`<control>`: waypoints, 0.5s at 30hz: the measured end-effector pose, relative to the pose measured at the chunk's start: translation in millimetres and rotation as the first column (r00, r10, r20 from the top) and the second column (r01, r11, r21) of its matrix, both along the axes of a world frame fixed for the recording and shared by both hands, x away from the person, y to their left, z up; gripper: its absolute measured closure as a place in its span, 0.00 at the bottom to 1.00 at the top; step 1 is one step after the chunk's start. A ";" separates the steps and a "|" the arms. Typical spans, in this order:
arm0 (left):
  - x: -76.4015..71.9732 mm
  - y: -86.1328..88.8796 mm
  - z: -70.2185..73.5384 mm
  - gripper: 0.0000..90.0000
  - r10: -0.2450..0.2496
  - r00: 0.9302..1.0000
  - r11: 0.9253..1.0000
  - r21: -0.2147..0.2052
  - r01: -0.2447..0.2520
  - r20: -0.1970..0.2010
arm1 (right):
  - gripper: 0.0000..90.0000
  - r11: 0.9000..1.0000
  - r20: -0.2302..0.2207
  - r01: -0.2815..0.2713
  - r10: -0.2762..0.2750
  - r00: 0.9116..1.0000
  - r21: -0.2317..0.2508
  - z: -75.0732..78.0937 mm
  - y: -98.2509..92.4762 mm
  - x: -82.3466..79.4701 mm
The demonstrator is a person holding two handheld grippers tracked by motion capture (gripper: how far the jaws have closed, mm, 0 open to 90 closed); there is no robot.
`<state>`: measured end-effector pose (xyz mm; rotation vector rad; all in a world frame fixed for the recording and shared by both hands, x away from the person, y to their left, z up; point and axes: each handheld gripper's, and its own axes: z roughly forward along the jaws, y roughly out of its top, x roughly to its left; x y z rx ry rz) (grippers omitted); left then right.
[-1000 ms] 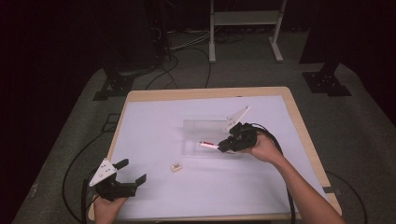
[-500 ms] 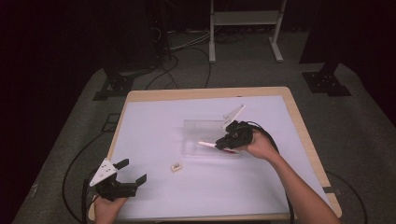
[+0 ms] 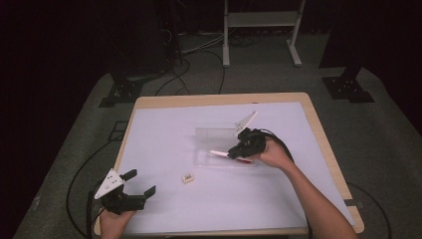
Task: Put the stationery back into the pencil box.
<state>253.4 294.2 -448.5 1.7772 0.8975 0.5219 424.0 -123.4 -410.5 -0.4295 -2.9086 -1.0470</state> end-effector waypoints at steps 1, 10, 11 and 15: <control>0.0 0.0 0.0 0.04 0.000 1.000 1.000 0.000 0.000 0.000 | 0.86 1.000 0.000 0.000 0.000 1.000 0.000 0.0 0.0 0.0; 0.3 -0.3 -0.3 0.04 -0.003 1.000 1.000 0.005 0.003 -0.005 | 0.86 1.000 -0.006 0.006 -0.006 1.000 -0.004 -7.1 0.2 6.3; 0.3 -0.3 -0.3 0.04 -0.003 1.000 1.000 0.005 0.003 -0.005 | 0.86 1.000 -0.006 0.006 -0.006 1.000 -0.004 -7.1 0.2 6.3; 0.2 -0.3 -0.3 0.04 -0.005 1.000 1.000 0.003 0.005 -0.005 | 0.86 1.000 -0.007 0.003 -0.003 1.000 -0.009 -9.1 0.6 7.4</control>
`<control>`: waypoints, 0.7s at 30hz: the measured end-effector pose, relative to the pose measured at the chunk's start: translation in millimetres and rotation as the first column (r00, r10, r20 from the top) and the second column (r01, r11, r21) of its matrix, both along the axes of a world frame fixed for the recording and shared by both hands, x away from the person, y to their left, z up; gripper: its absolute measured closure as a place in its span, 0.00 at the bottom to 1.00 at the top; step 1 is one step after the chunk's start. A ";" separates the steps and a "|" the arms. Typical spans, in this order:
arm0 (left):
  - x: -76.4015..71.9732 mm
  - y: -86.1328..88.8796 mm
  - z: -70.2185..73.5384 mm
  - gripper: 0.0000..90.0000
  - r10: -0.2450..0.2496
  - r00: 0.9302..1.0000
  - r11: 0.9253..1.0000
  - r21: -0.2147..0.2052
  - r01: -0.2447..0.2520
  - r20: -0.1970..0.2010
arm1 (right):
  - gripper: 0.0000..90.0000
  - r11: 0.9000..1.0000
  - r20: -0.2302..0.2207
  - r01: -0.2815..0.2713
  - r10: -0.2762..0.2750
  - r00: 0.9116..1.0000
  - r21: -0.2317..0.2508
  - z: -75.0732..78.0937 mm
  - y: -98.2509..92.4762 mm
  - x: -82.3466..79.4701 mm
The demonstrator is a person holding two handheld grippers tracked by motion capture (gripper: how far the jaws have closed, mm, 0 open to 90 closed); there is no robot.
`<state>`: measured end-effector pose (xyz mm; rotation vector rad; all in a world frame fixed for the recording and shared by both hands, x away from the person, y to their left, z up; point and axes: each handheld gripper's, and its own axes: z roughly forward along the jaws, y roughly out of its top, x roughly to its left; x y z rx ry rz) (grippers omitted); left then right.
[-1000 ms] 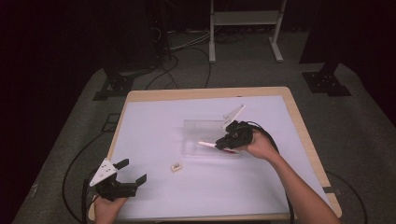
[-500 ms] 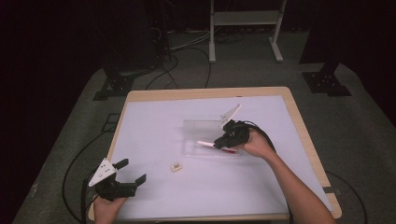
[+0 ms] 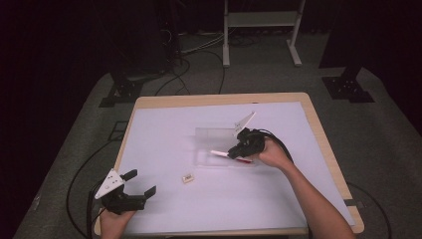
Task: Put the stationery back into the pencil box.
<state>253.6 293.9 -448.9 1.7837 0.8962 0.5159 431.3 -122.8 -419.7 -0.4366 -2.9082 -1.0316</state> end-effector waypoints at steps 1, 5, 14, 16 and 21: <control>-0.1 0.0 0.1 0.04 0.001 1.000 1.000 0.000 -0.001 0.001 | 0.86 1.000 -0.003 0.004 -0.004 1.000 -0.003 -0.6 0.5 0.2; 0.0 0.6 0.2 0.04 0.004 1.000 1.000 -0.004 -0.004 0.002 | 0.86 1.000 -0.007 0.008 -0.008 1.000 -0.003 -2.4 1.4 0.9; 0.1 0.6 0.3 0.04 0.004 1.000 1.000 -0.005 -0.004 0.002 | 0.86 1.000 -0.013 -0.002 0.002 1.000 -0.006 -7.4 5.3 2.7; -0.1 0.7 0.5 0.04 0.003 1.000 1.000 -0.004 -0.003 0.004 | 0.86 1.000 -0.009 -0.005 0.005 1.000 -0.005 -8.6 6.8 2.3; -0.6 1.6 1.0 0.04 0.006 1.000 1.000 -0.007 -0.006 0.008 | 0.86 1.000 -0.013 -0.009 0.009 1.000 -0.006 -11.8 9.6 2.8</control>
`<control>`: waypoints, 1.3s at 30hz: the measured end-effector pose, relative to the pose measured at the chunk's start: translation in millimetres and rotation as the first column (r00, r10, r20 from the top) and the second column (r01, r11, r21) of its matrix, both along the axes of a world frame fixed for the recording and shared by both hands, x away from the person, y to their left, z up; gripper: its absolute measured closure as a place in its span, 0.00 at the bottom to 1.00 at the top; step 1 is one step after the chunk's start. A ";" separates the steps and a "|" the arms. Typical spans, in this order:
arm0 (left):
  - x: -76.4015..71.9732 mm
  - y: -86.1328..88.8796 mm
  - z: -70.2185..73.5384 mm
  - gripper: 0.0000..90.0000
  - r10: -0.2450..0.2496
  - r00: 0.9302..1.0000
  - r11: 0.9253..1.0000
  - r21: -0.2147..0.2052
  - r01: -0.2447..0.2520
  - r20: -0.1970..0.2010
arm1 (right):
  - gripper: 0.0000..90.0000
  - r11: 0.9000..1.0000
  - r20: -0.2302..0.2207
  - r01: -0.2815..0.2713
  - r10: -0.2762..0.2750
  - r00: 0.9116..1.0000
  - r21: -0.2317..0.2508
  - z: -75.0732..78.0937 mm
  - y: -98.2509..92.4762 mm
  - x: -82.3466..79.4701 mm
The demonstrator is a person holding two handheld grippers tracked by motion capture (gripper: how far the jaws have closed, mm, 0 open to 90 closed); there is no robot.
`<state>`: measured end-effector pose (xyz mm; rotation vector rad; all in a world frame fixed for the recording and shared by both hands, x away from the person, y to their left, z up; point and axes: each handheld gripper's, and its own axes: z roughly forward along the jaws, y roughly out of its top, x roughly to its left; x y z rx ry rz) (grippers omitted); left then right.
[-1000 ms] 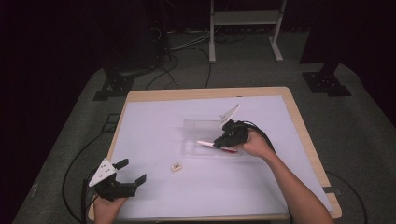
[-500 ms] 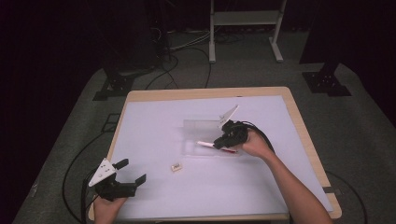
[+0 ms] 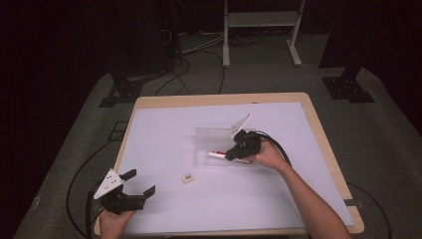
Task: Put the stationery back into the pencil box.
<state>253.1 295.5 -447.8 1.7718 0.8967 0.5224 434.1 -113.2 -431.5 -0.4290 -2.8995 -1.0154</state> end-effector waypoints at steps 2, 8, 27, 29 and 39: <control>0.1 0.1 0.0 0.04 0.000 1.000 1.000 0.001 0.000 -0.001 | 0.86 1.000 -0.002 -0.005 0.005 1.000 -0.002 -1.4 1.0 0.0; 0.0 -0.1 0.0 0.04 -0.001 1.000 1.000 -0.001 0.001 0.000 | 0.86 1.000 -0.003 -0.015 0.015 1.000 -0.002 -4.3 3.8 0.1; -0.3 -0.1 0.1 0.04 -0.002 1.000 1.000 -0.002 0.002 0.000 | 0.86 1.000 -0.005 -0.012 0.012 1.000 -0.022 -10.0 1.6 2.6; -0.5 -0.1 0.1 0.04 -0.002 1.000 1.000 -0.002 0.002 0.000 | 0.86 1.000 -0.004 -0.016 0.016 1.000 -0.022 -10.5 1.6 2.7; -0.7 0.2 0.4 0.04 -0.001 1.000 1.000 -0.004 0.001 0.002 | 0.86 0.999 -0.005 -0.009 0.008 1.000 -0.053 -15.2 0.5 5.1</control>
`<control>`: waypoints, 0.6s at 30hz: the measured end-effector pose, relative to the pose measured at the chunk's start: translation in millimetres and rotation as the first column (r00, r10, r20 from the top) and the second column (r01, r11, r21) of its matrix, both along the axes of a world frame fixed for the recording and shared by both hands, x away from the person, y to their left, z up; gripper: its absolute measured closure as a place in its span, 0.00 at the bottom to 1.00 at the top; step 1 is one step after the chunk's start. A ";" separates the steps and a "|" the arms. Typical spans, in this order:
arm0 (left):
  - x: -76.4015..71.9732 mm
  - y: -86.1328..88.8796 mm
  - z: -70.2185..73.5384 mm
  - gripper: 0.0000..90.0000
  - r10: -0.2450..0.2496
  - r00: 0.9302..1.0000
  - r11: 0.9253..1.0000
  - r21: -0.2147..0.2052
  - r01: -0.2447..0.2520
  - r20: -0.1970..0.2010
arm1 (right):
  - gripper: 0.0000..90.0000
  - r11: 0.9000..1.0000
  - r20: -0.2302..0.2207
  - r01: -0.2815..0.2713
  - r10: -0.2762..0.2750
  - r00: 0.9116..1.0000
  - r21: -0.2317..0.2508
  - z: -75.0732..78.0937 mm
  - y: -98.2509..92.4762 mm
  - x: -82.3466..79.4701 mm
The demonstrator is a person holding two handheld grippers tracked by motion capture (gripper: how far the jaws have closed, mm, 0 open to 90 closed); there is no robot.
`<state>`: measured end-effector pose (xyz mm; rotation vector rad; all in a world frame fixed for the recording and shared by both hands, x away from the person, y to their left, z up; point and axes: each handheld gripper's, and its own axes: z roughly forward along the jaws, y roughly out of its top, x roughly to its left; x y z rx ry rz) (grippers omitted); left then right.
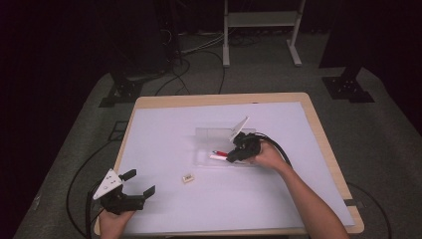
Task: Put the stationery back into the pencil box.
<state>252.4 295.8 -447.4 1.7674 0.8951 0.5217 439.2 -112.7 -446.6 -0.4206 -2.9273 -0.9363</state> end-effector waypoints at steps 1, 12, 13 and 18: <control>0.0 0.1 0.0 0.04 0.000 1.000 1.000 0.000 0.000 -0.001 | 0.86 1.000 -0.001 0.001 -0.001 1.000 -0.001 -1.0 -0.1 0.1; 0.0 -0.4 -0.1 0.04 -0.001 1.000 1.000 0.000 0.001 -0.001 | 0.85 1.000 -0.002 0.007 -0.007 1.000 -0.006 -5.0 -2.4 -0.2; 0.1 -0.8 0.1 0.04 -0.003 1.000 1.000 0.002 0.003 -0.003 | 0.82 1.000 0.003 0.013 -0.013 1.000 0.000 -4.2 -3.2 -0.2; 0.4 -1.0 -0.3 0.04 -0.003 1.000 1.000 0.002 0.003 -0.005 | 0.79 0.999 0.001 0.034 -0.034 0.999 0.012 -2.0 -6.4 -1.0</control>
